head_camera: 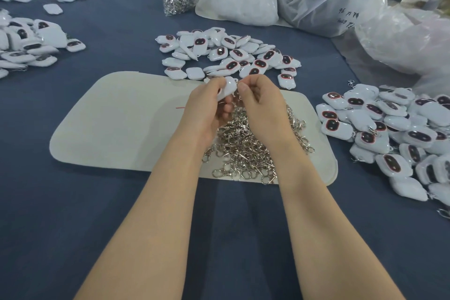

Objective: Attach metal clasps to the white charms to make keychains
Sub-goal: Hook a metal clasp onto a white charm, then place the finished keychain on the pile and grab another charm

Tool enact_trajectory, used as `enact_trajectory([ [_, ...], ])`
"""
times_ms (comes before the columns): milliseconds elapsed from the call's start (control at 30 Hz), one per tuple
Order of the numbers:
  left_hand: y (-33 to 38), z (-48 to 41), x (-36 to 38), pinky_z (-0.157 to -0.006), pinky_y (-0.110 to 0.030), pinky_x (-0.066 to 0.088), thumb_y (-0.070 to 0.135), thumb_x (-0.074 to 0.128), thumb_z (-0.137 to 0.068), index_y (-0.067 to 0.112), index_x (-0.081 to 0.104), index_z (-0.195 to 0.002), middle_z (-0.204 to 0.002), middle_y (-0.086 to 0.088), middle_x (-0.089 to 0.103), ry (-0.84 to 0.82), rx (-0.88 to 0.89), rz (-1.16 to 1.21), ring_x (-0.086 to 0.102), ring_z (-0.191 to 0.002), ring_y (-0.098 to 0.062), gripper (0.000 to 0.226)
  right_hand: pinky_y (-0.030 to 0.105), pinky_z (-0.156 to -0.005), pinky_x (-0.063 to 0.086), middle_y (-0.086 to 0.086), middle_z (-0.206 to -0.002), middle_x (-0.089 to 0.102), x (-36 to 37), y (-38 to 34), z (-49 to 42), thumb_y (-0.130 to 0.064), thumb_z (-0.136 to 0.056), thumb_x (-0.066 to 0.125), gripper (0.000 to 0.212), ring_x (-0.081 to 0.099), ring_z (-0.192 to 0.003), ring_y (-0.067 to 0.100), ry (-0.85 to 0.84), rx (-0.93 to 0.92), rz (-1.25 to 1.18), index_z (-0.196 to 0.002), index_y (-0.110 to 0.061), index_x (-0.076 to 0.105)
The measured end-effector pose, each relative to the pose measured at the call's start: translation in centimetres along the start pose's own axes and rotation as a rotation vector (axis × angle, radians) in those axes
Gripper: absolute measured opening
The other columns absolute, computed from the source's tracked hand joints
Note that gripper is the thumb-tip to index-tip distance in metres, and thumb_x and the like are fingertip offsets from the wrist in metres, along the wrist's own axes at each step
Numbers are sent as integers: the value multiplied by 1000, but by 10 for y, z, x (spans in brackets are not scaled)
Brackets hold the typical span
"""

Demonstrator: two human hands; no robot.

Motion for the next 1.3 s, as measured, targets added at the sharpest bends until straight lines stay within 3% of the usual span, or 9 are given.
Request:
enact_trajectory([
  [133, 3, 2, -2, -45, -20, 36, 17, 51, -91, 14, 51, -84, -55, 4, 51, 155, 191, -221, 43, -40, -6, 7, 9, -55, 38, -4, -78, 61, 4, 2, -1, -19, -99, 46, 12, 51, -62, 4, -20, 44, 65, -93, -15, 56],
  [333, 8, 11, 2, -70, -42, 51, 26, 52, -91, 26, 46, -87, -76, 4, 57, 199, 472, -541, 58, -70, -23, 7, 37, -76, 54, -2, -77, 63, 1, 4, 1, -18, -98, 49, 14, 58, -67, 9, -35, 199, -137, -89, -14, 59],
  [467, 6, 10, 2, -77, -46, 54, 29, 53, -91, 25, 52, -89, -75, 5, 57, 140, 442, -586, 61, -75, -25, 4, 18, -74, 46, -11, -96, 66, -3, 4, 1, -32, -96, 52, 13, 59, -86, 2, -23, 107, 19, -101, -24, 61],
  [600, 3, 9, 3, -73, -38, 48, 34, 45, -96, 28, 49, -87, -75, 7, 56, 152, 379, -590, 62, -78, -22, 11, 13, -53, 40, -10, -65, 63, -12, 6, -1, -29, -91, 60, 18, 48, -54, 0, -88, 98, 27, -82, -18, 70],
  [700, 1, 8, 4, -59, -27, 44, 40, 35, -100, 28, 43, -97, -76, 5, 59, 170, 329, -487, 57, -61, -9, 15, 19, -46, 31, -9, -52, 46, -16, 12, -1, -24, -93, 59, 19, 36, -46, 7, -177, 227, -203, -77, -14, 62],
  [800, 3, 8, 1, -48, -18, 40, 42, 29, -101, 30, 42, -94, -69, 6, 63, 182, 289, -369, 51, -46, -2, 19, 20, -47, 40, -3, -56, 55, -26, 11, -5, -17, -98, 52, 22, 47, -46, 7, 167, 281, -572, -78, -7, 57],
  [967, 4, 7, -3, -50, -18, 41, 39, 32, -102, 28, 45, -93, -77, 6, 63, 247, 248, -270, 51, -46, 0, 20, 26, -74, 58, 18, -109, 65, -51, 19, -6, -23, -98, 53, 41, 70, -88, 22, 558, 260, -1340, -132, -4, 40],
  [1133, 4, 5, -5, -59, -25, 41, 35, 33, -101, 27, 47, -94, -81, 7, 64, 311, 256, -231, 52, -47, 1, 18, 16, -77, 53, -3, -113, 59, -45, 17, -2, -21, -99, 48, 70, 69, -85, 8, 619, 223, -609, -152, -20, 2],
  [1300, 4, 1, -14, -50, -19, 41, 27, 37, -99, 19, 50, -97, -82, 4, 64, 391, 152, 15, 52, -55, -6, 16, 11, -78, 41, -7, -110, 63, -33, 15, -3, -12, -97, 43, 33, 60, -97, 9, 448, 163, -90, -129, -18, 49],
])
Point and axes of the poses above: each hand's wrist, its own z-axis away from the middle knuckle, its own x-axis out of the palm, y = z × x, the point moved 3 cm from there along -z, towards the middle knuckle
